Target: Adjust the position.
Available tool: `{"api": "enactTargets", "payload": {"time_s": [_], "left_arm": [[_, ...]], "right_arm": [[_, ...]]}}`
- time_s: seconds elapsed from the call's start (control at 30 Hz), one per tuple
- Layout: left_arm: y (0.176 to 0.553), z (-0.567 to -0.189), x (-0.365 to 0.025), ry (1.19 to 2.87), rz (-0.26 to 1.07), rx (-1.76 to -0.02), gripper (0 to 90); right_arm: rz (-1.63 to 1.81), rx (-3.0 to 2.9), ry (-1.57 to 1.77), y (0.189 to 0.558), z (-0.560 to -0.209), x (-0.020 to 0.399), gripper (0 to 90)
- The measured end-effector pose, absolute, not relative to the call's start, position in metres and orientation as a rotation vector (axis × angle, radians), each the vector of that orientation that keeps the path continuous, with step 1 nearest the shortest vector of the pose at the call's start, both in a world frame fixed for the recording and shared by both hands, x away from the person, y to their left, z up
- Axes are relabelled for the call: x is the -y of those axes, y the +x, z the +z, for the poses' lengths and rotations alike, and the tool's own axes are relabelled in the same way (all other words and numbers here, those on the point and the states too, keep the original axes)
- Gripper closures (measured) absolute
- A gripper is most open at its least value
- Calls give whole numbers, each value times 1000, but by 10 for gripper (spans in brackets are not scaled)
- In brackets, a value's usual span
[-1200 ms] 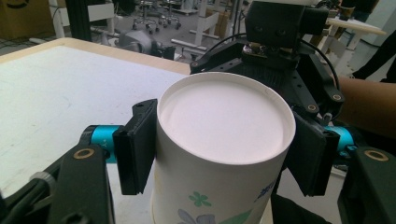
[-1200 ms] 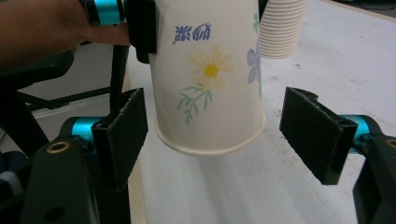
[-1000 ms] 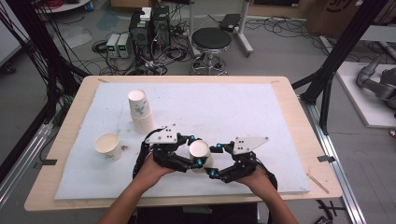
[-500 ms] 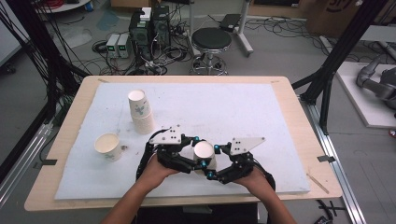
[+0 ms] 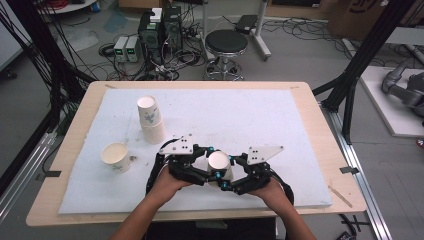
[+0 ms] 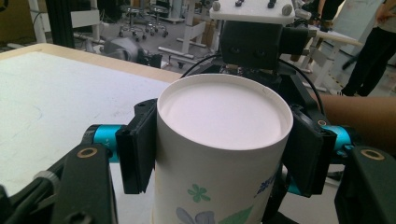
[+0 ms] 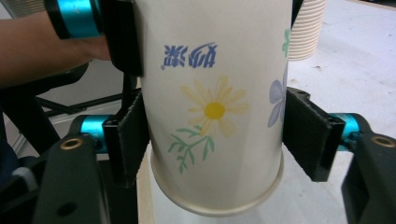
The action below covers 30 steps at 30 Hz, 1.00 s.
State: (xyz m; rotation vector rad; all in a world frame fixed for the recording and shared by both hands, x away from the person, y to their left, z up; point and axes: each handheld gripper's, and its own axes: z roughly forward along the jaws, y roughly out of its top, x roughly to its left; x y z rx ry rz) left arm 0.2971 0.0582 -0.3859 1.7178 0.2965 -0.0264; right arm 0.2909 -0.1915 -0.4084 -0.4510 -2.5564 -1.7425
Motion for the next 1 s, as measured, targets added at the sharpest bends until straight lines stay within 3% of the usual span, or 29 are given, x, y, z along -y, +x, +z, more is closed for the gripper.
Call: {"api": "enactTargets", "payload": {"time_s": [0.23, 0.43, 1.0], "left_arm": [[297, -388, -58, 1732, -6, -311, 328], [297, -388, -61, 1772, 12, -339, 188], [299, -371, -65, 1979, -6, -265, 177]], "right_arm": [[-1712, 2626, -432, 290, -408, 192, 356], [-1667, 2675, -418, 289, -408, 193, 362], [-1352, 2968, -257, 290, -391, 183, 361]]}}
